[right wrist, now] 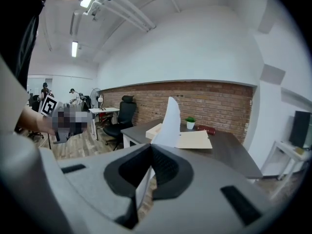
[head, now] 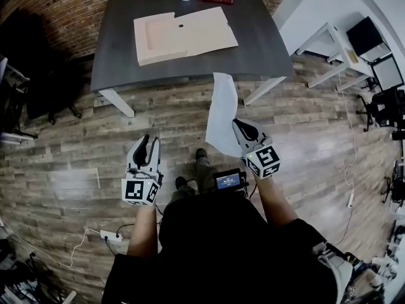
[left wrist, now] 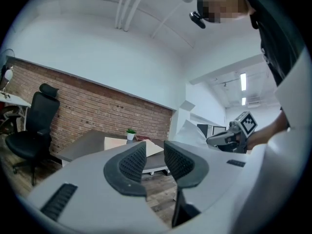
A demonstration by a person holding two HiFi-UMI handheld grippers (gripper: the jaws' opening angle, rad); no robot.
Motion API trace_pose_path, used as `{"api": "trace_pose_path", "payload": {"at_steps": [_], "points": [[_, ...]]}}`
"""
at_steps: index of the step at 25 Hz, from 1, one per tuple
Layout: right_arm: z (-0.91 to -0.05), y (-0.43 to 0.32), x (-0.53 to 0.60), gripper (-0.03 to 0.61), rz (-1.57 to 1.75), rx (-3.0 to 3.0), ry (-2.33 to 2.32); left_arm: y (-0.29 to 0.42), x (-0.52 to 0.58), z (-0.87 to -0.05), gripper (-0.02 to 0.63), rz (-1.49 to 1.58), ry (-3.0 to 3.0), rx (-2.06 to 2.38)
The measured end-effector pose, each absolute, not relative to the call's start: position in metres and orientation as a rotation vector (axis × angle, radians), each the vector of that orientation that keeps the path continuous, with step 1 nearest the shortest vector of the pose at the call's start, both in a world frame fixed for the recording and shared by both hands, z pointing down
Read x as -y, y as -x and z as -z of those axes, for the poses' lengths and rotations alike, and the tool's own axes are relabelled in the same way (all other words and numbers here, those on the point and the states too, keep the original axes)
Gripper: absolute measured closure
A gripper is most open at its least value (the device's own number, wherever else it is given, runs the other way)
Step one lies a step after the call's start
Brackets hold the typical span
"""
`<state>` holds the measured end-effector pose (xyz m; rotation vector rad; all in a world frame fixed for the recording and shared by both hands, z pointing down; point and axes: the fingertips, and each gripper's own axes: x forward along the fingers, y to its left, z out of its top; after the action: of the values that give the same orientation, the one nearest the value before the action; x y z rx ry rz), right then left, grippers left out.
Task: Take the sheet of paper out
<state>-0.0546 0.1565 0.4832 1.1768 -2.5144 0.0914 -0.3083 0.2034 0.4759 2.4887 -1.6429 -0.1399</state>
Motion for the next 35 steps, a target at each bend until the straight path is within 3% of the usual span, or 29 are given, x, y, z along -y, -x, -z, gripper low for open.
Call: {"api": "trace_pose_path", "payload": {"at_steps": [7,20,35], "points": [[-0.492,0.062,-0.203,0.574,-0.117,2.569,-1.104,0.299,-0.246,-0.493,0.508,0.131,-2.459,1.625],[-0.462,-0.016,-0.206,0.574,0.008,2.657,-1.085,0.219,-0.253,-0.470,0.508,0.120,-2.440,1.644],[-0.473,-0.072,-0.206,0.574,-0.104,2.734,-1.098,0.163,-0.257,-0.460,0.508,0.084,-2.455,1.667]]}}
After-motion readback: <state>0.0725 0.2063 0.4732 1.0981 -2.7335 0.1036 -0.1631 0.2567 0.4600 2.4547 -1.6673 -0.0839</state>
